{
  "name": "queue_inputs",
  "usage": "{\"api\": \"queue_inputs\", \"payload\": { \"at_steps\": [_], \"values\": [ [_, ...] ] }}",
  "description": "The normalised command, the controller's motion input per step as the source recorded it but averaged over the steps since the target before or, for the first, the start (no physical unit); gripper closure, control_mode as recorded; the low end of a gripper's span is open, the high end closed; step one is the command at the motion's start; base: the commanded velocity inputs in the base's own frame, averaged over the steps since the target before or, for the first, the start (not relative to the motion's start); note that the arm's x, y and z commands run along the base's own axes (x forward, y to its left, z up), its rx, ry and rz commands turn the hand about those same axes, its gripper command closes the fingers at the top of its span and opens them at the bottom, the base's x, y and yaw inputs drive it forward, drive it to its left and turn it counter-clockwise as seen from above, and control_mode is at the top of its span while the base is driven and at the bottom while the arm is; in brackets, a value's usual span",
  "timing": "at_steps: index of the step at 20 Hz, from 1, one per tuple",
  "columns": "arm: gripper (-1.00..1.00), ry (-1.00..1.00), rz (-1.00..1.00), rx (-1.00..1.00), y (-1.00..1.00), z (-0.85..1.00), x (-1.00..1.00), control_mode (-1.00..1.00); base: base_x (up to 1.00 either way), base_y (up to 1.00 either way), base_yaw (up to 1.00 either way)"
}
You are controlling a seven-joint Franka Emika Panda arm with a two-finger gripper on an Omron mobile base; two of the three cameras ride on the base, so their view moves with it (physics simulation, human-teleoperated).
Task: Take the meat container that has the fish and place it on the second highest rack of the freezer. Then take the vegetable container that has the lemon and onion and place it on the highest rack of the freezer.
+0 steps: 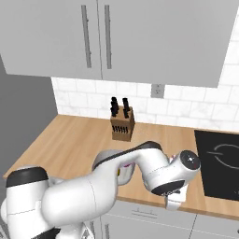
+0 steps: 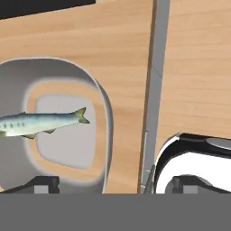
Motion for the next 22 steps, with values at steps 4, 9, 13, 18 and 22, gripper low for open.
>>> {"api": "queue_inputs", "payload": {
  "at_steps": [4, 9, 13, 18, 22],
  "values": [
    [-1.0, 0.0, 0.06, 0.0, 0.01, -0.24, 0.16, -1.0, 0.0, 0.0, 0.0],
    [-1.0, 0.0, 0.06, 0.0, 0.0, -0.37, 0.19, -1.0, 0.0, 0.0, 0.0],
    [-1.0, 0.0, 0.04, 0.01, 0.0, -0.22, 0.1, -1.0, 0.0, 0.0, 0.0],
    [-1.0, 0.01, 0.03, 0.0, 0.0, -0.22, 0.08, -1.0, 0.0, 0.0, 0.0],
    [-1.0, 0.0, 0.02, 0.0, 0.0, -0.2, 0.13, -1.0, 0.0, 0.0, 0.0]
  ]
}}
